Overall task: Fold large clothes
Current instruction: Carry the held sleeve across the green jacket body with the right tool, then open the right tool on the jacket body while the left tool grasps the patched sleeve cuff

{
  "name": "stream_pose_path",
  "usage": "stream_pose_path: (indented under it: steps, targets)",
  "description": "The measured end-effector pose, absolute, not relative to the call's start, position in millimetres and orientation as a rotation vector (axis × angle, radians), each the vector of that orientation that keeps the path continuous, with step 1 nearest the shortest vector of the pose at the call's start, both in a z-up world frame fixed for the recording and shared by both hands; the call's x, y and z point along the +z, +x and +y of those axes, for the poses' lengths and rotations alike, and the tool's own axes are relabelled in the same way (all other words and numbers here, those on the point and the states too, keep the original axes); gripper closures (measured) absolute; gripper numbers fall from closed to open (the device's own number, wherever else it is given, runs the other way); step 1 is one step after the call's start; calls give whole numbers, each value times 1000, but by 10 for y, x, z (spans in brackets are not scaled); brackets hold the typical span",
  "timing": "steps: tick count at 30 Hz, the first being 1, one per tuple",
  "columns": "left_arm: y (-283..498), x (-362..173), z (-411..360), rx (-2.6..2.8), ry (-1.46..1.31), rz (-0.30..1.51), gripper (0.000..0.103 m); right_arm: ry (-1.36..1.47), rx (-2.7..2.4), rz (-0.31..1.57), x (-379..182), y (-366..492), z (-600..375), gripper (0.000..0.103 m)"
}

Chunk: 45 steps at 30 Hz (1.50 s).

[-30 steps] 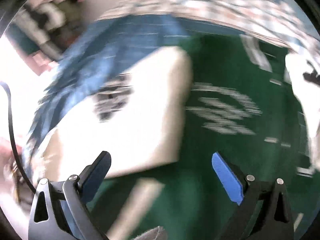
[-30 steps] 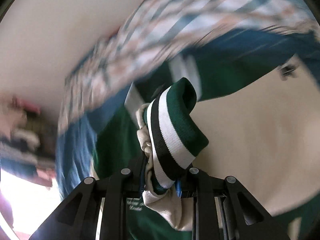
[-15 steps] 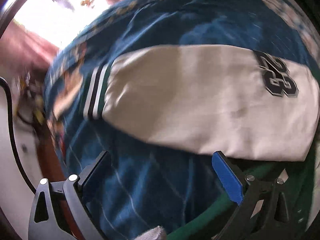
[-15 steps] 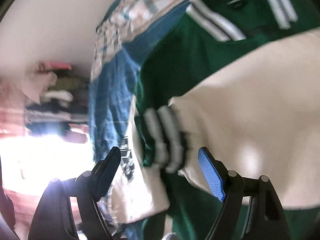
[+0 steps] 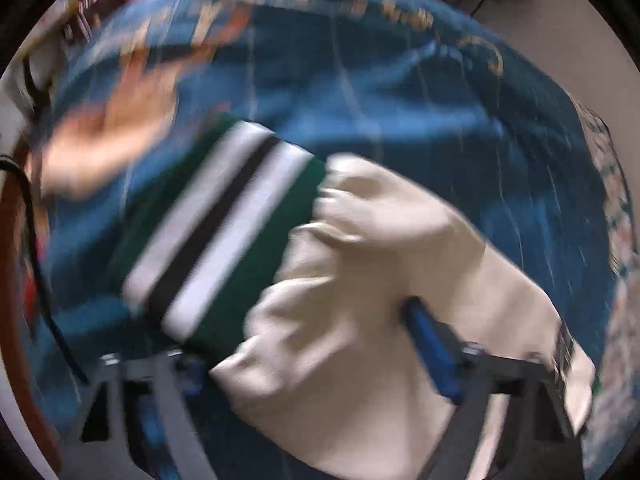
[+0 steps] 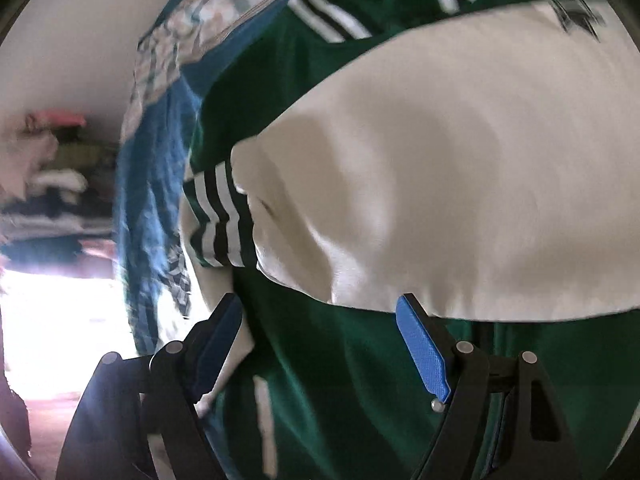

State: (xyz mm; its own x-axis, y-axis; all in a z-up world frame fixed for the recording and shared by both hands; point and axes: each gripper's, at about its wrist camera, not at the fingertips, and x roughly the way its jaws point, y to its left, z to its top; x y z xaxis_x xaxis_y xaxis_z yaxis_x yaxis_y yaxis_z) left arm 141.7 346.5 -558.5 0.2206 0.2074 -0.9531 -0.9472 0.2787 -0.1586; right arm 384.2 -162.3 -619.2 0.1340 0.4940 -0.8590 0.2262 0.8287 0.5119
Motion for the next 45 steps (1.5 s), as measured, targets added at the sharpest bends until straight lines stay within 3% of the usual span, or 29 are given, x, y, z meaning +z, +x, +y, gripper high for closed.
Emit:
stream_pose_path:
  steps: [1,3,7,11,12,13,16,23,25,29,30,32,33,34,40,45]
  targets:
    - [1524,-5535,3544,1005,-877,1003,71,579,207,1447,-6179,3878,-1538,22]
    - [1797,-5412,3709,991,-775,985,82,538,228,1434,-6153,3915,-1376,22]
    - [2328,-5123,4086,920,-600,937,84,479,279,1366,-6065,4094,-979,35]
    - [2893,-4781,4347,835,-439,893,85,318,282,1343,-6075,4330,-446,35]
    - [3047,-4697,4380,817,-404,884,85,318,269,1364,-6157,4376,-386,39]
    - [3076,-4677,4425,805,-385,878,85,318,238,1393,-6273,4427,-317,61]
    - [3283,-4525,4413,759,-315,867,85,285,133,1402,-6418,4498,-203,91]
    - [3300,-4243,4136,694,-243,842,85,341,208,1301,-6026,4429,32,97]
    - [3312,-4196,4097,685,-237,838,85,276,247,1346,-6120,4453,195,97]
    - [3255,-4001,3928,673,-211,808,86,307,270,1459,-6343,4535,123,93]
    - [3255,-3942,3869,673,-198,798,86,346,280,1465,-6295,4531,44,86]
    - [3210,-3796,3707,664,-158,766,86,373,247,1448,-6096,4453,-180,48]
    - [3195,-3726,3604,658,-131,748,86,372,218,1428,-5983,4385,-316,24]
    - [3195,-3665,3490,653,-101,734,86,357,173,1414,-5905,4325,-435,18]
    - [3297,-3342,2495,507,12,696,87,153,-169,1409,-5753,3985,-1258,18]
    - [3470,-3250,1514,325,90,685,88,158,-279,1401,-5821,3837,-1760,17]
